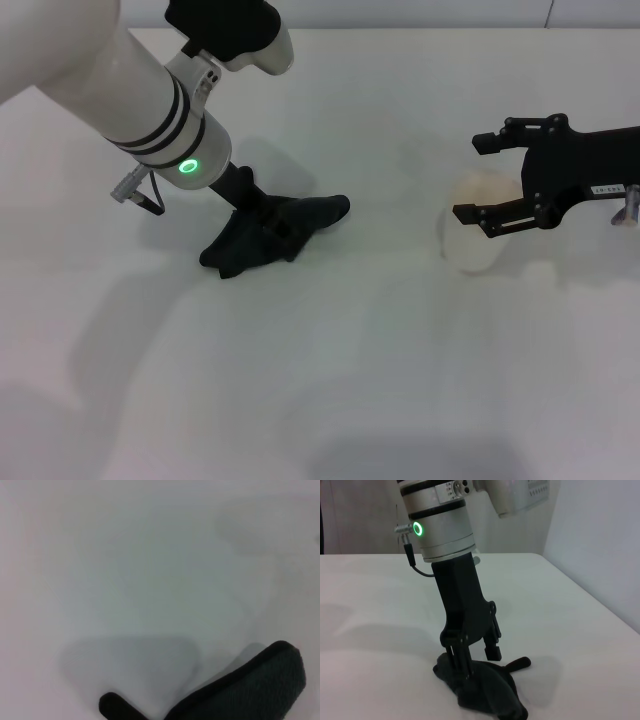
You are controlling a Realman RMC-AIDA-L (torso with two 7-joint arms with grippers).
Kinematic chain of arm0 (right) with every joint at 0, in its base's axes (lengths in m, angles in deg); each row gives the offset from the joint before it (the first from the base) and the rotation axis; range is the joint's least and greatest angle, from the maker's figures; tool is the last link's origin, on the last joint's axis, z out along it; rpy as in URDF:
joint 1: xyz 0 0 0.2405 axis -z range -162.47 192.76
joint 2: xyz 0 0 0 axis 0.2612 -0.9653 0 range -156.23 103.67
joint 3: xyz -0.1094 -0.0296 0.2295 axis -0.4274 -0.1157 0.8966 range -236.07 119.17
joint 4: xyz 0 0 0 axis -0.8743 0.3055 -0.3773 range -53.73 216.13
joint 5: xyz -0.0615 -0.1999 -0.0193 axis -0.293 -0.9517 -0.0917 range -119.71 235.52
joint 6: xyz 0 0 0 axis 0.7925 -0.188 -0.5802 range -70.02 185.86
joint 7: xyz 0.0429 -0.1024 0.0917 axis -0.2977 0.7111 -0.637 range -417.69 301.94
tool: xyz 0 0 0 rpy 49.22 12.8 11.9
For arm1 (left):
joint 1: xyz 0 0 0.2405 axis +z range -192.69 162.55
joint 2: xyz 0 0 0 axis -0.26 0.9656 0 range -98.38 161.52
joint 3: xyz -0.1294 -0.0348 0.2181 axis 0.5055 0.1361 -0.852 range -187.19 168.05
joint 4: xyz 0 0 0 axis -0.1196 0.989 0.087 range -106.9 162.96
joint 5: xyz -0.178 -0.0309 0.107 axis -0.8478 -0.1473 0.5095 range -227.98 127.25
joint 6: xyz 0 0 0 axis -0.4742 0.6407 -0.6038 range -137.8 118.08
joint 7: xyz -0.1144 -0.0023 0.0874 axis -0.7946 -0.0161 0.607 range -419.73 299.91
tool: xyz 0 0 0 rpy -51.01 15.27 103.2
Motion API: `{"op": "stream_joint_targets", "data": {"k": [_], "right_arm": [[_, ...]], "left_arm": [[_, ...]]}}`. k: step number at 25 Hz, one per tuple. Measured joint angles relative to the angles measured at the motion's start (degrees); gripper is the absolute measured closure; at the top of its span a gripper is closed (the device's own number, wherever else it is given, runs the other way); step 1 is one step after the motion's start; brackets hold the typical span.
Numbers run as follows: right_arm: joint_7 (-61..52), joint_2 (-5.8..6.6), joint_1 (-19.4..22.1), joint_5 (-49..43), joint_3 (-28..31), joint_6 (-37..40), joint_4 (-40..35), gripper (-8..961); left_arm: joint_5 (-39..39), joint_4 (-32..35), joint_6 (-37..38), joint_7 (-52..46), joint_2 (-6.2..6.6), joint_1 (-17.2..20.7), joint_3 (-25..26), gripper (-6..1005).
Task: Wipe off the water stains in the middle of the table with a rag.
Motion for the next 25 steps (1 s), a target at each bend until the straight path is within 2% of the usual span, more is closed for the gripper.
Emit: {"op": "stream_joint_targets", "data": {"k": [8,12,16,20,23,25], "right_arm": [[-0.1,0.0,-0.1,0.0,0.0,0.0,0.0,81],[-0.2,0.0,0.2,0.1,0.0,0.0,-0.1,81],[-0.7,0.0,0.4,0.2,0.8,0.1,-0.3,81],[-2.2,0.04,0.4,0.3,2.2,0.4,-0.5,81],[-3.0,0.1,0.5,0.1,2.9,0.5,-0.5,81],[-3.4,0.14,0.7,0.2,3.0,0.5,-0.6,81]], "left_arm": [[0.1,0.1,-0.1,-0.2,0.0,0.0,0.0,206],[-0.4,3.4,1.2,-0.6,0.0,0.9,0.2,147],[-1.3,13.1,5.0,-0.7,-0.02,5.0,2.3,120],[-5.3,23.2,8.4,0.2,0.23,10.4,4.3,123],[-9.1,26.7,9.5,1.9,0.24,14.3,7.8,125],[-12.0,26.8,9.6,3.1,0.27,16.2,10.3,126]]}}
